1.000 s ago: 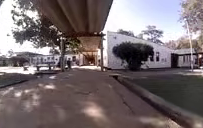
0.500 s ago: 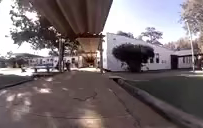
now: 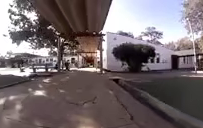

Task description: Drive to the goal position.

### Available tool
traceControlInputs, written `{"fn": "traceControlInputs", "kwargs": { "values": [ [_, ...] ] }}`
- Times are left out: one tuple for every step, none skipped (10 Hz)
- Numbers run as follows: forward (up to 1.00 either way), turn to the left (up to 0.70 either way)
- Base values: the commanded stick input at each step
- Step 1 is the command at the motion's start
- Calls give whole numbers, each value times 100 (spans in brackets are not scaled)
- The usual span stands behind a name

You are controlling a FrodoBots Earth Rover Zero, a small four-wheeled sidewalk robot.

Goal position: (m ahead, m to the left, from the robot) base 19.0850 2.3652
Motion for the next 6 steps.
{"fn": "traceControlInputs", "kwargs": {
  "values": [
    [50, 0],
    [50, 0],
    [50, 0],
    [50, 0],
    [50, 0],
    [50, 0]
  ]
}}
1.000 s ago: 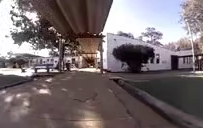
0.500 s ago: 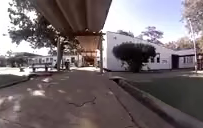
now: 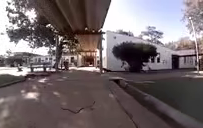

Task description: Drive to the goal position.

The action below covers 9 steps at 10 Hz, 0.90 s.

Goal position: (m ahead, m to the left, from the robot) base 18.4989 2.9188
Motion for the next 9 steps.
{"fn": "traceControlInputs", "kwargs": {
  "values": [
    [50, 0],
    [50, 0],
    [50, 0],
    [50, 0],
    [50, 0],
    [50, 0],
    [50, 0],
    [50, 0],
    [50, 0]
  ]
}}
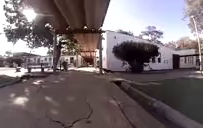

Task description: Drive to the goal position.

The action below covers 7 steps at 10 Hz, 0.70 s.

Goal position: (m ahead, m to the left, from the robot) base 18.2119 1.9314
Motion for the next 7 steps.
{"fn": "traceControlInputs", "kwargs": {
  "values": [
    [50, 0],
    [50, 0],
    [50, 0],
    [50, 0],
    [50, 0],
    [50, 0],
    [50, 0]
  ]
}}
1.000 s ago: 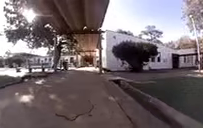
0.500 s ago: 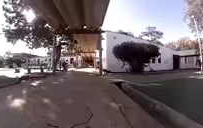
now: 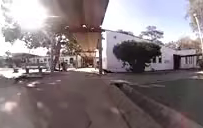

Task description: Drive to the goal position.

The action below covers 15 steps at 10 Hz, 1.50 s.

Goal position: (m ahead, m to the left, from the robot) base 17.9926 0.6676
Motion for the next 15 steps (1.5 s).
{"fn": "traceControlInputs", "kwargs": {
  "values": [
    [50, 0],
    [50, 3],
    [50, 36],
    [50, 37],
    [50, 20],
    [50, 0],
    [50, 0],
    [50, 0],
    [50, 0],
    [50, 0],
    [50, 0],
    [50, 0],
    [50, 0],
    [50, 0],
    [50, 0]
  ]
}}
